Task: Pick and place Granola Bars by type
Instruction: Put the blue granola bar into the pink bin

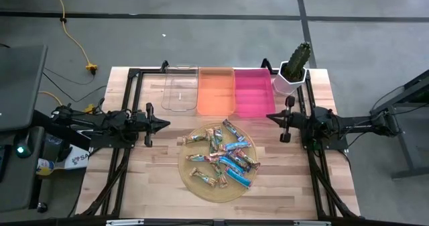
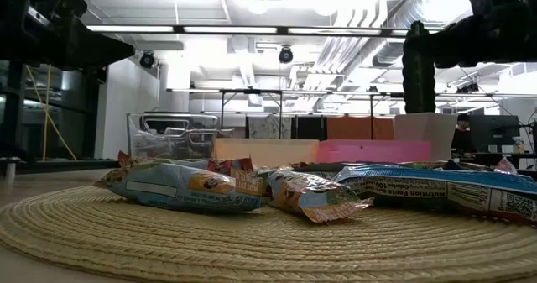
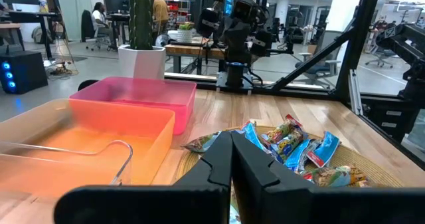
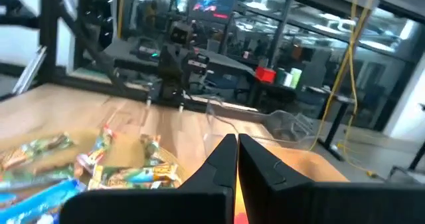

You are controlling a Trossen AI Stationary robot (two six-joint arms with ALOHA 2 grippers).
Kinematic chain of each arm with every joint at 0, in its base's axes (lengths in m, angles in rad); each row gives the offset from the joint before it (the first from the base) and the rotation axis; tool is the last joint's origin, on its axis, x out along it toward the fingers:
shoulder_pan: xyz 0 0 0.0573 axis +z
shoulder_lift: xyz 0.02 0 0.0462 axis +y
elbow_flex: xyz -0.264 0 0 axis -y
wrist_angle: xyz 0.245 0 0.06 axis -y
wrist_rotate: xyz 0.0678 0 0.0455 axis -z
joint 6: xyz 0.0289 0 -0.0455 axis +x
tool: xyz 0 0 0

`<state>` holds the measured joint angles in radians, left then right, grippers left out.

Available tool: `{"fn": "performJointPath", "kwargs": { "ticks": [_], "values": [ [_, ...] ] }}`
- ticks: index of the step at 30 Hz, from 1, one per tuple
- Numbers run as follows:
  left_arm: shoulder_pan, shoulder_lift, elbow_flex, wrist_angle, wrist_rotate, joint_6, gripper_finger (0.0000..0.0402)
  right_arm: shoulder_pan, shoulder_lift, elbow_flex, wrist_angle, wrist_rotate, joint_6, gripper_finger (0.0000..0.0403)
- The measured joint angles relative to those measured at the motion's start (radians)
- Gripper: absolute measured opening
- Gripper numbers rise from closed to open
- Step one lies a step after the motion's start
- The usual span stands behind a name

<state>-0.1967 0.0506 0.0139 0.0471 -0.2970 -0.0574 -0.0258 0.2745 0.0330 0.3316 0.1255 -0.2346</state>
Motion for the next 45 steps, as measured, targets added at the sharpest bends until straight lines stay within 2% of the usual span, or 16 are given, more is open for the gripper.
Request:
{"fn": "performJointPath", "kwargs": {
  "ticks": [5,13,19,22,26,30,42,45],
  "values": [
    [0.0,0.0,0.0,0.0,0.0,0.0,0.0001,0.0,0.0,0.0,0.058,0.104,0.073,0.0],
    [0.0,0.0,0.0,0.0,0.0,0.0,0.0001,0.0,0.0,0.0,0.176,0.183,0.208,0.0],
    [0.0,0.0,0.0,0.0,0.0,0.0,0.0001,0.0,0.0,0.0,0.285,0.201,0.204,0.0],
    [0.0,0.0,0.0,0.0,0.0,0.0,0.0001,0.0,0.001,0.031,0.272,0.228,0.211,0.0],
    [0.0,0.0,0.0,0.0,0.0,0.0,0.0001,0.0,0.011,0.149,0.111,0.244,0.185,0.0],
    [0.0,0.0,0.0,0.0,0.0,0.0,0.0001,0.0,0.073,0.32,-0.06,0.247,0.153,0.0],
    [0.0,0.0,0.0,0.0,0.0,0.0,0.0001,0.0,0.419,0.808,-0.334,0.25,0.077,0.0],
    [0.0,0.0,0.0,0.0,0.0,0.0,0.0001,0.0,0.516,0.923,-0.403,0.309,0.117,0.0]
  ]
}}
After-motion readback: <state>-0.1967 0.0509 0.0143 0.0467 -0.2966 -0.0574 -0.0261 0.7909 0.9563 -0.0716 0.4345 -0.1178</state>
